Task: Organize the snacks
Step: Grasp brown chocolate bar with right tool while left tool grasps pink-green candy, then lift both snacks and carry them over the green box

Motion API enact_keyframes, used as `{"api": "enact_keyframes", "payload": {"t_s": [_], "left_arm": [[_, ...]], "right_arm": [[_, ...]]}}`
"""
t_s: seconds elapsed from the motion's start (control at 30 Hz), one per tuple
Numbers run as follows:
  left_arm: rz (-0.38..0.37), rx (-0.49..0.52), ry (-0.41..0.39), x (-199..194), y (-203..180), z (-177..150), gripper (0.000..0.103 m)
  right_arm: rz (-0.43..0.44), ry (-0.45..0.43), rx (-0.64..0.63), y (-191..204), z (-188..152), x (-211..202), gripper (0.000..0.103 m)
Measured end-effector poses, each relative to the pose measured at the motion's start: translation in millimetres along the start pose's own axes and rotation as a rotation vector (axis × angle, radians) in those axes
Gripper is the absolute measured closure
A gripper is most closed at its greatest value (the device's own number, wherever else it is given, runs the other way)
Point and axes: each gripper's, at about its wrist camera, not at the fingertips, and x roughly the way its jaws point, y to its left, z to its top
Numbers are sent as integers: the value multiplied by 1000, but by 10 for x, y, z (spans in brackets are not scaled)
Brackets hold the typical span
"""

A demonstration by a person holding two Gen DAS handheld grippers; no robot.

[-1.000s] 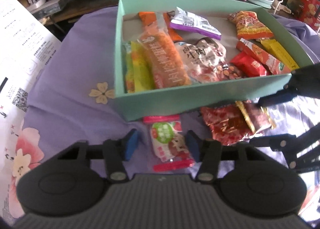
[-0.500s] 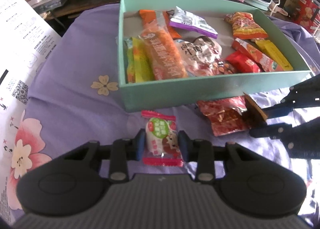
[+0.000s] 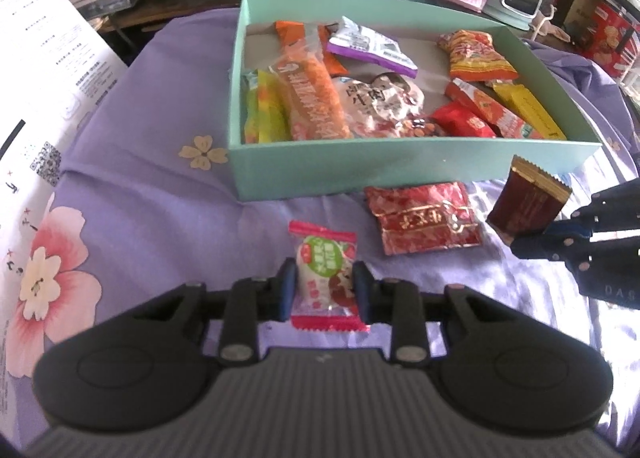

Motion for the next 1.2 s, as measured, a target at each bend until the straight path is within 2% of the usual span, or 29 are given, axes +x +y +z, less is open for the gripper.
{"api": "enact_keyframes", "payload": {"t_s": [0.23, 0.73, 1.0, 1.2], "left_arm": [[-25, 14, -13, -146, -113, -63, 74], [-38, 97, -117, -689, -369, 11, 74], [-53, 121, -181, -908, -460, 288, 74], [-77, 155, -201, -806, -611, 672, 74]], "right_arm": [[7, -37, 34, 31, -54, -176, 95], [-46, -147, 44, 20, -108, -760, 95], [-85, -211, 62, -135, 6, -1059, 95], [-108, -225, 88, -346, 210, -1048, 95]]}}
